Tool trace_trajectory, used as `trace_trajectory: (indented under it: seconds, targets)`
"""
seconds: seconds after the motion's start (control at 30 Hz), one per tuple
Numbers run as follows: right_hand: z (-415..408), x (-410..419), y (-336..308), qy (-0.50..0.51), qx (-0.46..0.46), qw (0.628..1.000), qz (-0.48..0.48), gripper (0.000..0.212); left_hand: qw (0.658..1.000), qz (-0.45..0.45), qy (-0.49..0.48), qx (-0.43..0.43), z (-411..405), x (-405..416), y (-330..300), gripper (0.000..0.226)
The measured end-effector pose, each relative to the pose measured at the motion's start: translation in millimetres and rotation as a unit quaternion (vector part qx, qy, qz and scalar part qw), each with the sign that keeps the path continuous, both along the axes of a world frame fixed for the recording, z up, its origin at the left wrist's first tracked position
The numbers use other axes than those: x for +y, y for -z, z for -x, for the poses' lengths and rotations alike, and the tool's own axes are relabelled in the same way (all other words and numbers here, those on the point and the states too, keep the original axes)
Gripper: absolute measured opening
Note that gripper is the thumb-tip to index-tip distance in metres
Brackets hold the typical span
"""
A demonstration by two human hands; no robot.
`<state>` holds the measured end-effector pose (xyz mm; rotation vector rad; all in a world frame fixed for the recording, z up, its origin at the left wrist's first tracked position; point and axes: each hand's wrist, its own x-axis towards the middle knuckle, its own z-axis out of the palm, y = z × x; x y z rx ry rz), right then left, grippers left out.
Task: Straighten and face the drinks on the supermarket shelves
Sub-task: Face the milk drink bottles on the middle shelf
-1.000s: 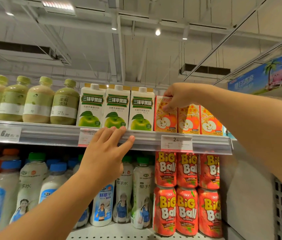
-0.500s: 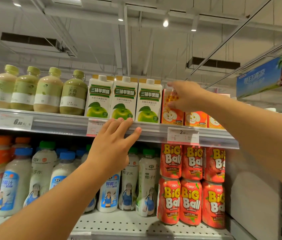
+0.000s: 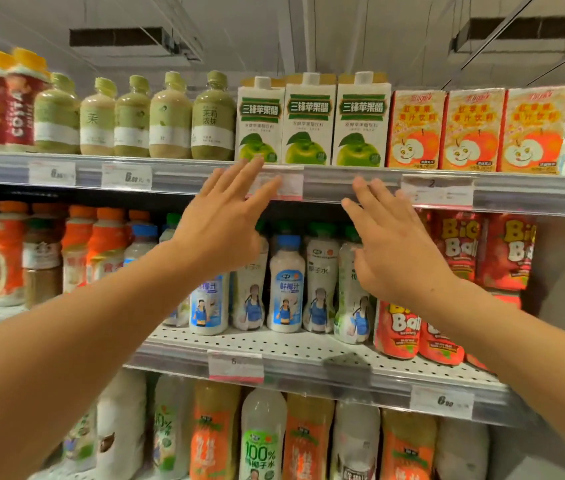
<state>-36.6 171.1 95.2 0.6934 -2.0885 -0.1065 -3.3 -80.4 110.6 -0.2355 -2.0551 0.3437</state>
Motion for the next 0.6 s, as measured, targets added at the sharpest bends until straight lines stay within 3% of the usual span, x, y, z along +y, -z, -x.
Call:
trace_trajectory:
  seconds: [0.27, 0.6]
  targets:
    - [-12, -34, 9, 0.061, -0.027, 0.994, 0.088, 0.08, 0.999, -0.016, -0.025, -0.024, 0, -94, 13, 0.093]
    - [-41, -58, -12, 0.134, -0.066, 0.982, 0.111, 0.08, 0.999, -0.024, 0.018, -0.038, 8, -102, 16, 0.095]
